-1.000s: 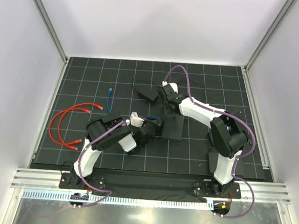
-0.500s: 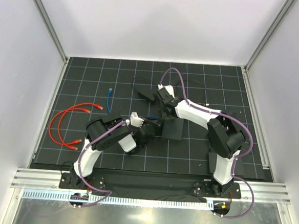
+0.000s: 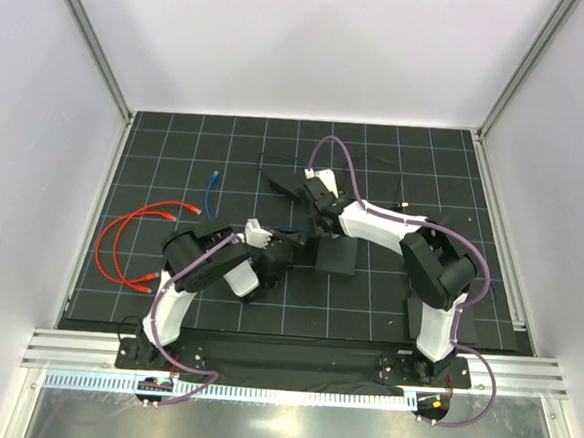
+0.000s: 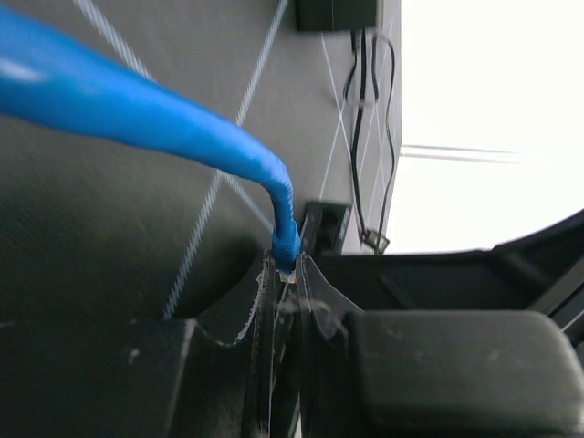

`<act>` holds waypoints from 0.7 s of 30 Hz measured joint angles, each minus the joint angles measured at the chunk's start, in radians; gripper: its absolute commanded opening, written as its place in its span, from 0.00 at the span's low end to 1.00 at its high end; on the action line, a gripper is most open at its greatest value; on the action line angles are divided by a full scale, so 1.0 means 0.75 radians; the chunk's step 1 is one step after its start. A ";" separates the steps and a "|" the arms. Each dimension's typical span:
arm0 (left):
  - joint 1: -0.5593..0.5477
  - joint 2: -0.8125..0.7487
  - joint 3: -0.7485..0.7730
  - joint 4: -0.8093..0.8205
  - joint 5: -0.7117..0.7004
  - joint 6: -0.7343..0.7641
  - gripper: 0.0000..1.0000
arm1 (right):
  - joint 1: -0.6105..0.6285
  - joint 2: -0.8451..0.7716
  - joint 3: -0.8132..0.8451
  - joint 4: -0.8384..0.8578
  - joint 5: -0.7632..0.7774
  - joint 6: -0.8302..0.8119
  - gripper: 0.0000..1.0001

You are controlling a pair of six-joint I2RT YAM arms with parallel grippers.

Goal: Pull the plug from the switch port

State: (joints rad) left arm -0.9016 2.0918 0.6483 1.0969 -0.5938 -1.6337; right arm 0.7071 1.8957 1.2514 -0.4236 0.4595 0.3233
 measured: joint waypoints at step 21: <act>0.043 -0.768 -0.172 -0.563 0.032 0.448 0.00 | 0.001 -0.233 -0.325 0.284 -0.064 -0.015 0.65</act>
State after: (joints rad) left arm -0.8692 1.5162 0.5190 0.6746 -0.5697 -1.2980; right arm 0.7074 1.7206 1.0077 -0.2104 0.4114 0.3119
